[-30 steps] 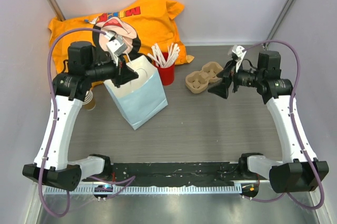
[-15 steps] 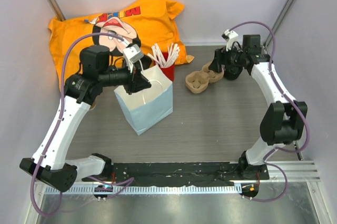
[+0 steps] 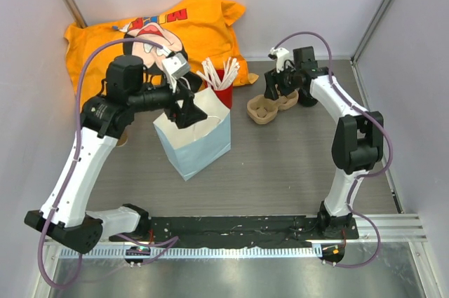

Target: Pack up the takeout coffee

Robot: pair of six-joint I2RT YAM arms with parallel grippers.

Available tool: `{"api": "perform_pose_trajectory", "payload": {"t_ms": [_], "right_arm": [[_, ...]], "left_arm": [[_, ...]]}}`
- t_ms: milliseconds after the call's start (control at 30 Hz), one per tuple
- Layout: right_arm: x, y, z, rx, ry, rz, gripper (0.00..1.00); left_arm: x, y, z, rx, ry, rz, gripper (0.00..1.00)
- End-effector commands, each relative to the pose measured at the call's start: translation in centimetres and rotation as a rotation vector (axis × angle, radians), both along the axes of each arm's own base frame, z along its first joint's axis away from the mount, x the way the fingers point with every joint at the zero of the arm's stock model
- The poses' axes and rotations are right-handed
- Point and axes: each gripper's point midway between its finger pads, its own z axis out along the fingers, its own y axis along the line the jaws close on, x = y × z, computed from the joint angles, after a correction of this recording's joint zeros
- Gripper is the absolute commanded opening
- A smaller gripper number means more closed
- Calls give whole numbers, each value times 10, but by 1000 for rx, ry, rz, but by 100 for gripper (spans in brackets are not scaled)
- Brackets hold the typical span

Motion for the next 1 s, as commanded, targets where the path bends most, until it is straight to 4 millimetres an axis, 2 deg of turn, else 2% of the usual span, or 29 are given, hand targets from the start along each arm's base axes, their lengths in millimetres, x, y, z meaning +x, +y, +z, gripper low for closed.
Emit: {"api": "perform_pose_trajectory", "payload": {"t_ms": [0, 167, 267, 400, 567, 767, 967], "right_arm": [[20, -5, 8, -57, -65, -12, 68], [27, -10, -8, -92, -49, -22, 68], [27, -9, -20, -104, -27, -14, 67], [27, -10, -32, -114, -1, -4, 66], [24, -7, -38, -119, 9, 10, 61], [21, -8, -42, -148, 13, 13, 56], [17, -7, -51, -161, 28, 25, 57]], "left_arm": [[0, 7, 39, -17, -116, 37, 90], [0, 23, 52, 21, -176, 111, 100], [5, 40, 58, 56, -214, 202, 100], [15, 62, 54, 116, -233, 325, 100], [20, 83, 45, 160, -235, 432, 100], [19, 93, 42, 166, -229, 471, 100], [22, 97, 41, 166, -227, 496, 100]]}}
